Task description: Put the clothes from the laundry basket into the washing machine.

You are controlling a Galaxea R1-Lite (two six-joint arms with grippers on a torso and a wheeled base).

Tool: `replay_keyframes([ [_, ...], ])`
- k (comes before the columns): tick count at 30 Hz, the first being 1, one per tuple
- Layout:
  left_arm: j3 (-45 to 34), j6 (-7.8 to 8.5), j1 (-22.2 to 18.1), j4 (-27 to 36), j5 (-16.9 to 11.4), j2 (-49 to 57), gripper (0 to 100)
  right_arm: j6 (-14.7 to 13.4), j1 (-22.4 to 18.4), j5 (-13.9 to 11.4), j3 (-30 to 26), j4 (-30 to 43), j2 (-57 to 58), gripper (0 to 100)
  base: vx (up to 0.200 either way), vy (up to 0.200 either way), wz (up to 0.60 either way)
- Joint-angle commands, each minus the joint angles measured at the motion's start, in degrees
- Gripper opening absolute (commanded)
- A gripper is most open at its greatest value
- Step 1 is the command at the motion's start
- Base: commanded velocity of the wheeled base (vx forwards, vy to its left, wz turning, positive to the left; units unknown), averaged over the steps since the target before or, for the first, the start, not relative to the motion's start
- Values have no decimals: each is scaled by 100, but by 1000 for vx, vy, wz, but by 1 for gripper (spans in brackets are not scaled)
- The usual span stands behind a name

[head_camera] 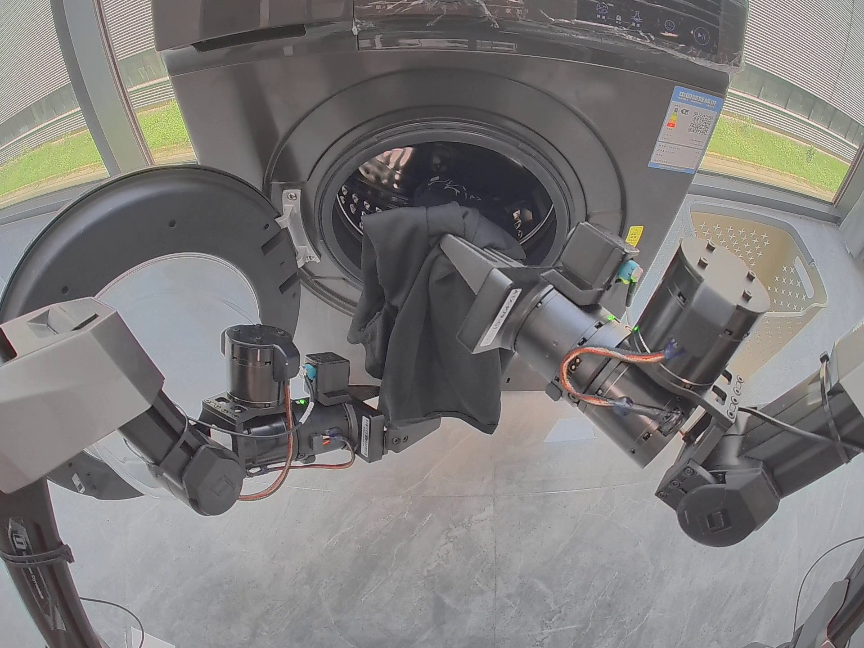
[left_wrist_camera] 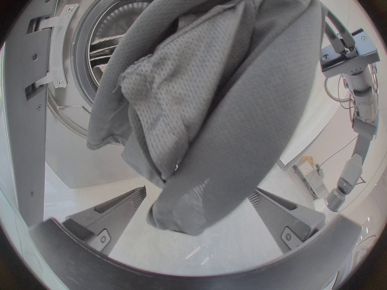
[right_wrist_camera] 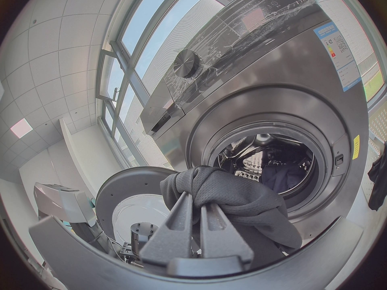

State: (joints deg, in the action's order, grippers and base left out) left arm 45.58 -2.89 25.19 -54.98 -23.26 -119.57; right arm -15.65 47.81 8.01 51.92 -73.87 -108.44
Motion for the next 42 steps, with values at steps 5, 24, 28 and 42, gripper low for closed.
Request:
replay_keyframes([
  [5, 258, -27, -14, -259, 217, -357, 100, 1, 9, -1, -42, -4, 7, 0, 0, 0, 0],
  [24, -366, -186, 505, -1059, 471, -181, 0, 36, -114, -36, -121, -4, -11, 0, 0, 0, 0],
  [28, -998, -186, 733, -1322, 463, 460, 0, 45, -176, -54, -191, 5, -37, 0, 0, 0, 0],
  [42, -2545, -194, 1138, -3282, 480, 1172, 0, 159, -228, -71, -358, 5, -239, 0, 0, 0, 0],
])
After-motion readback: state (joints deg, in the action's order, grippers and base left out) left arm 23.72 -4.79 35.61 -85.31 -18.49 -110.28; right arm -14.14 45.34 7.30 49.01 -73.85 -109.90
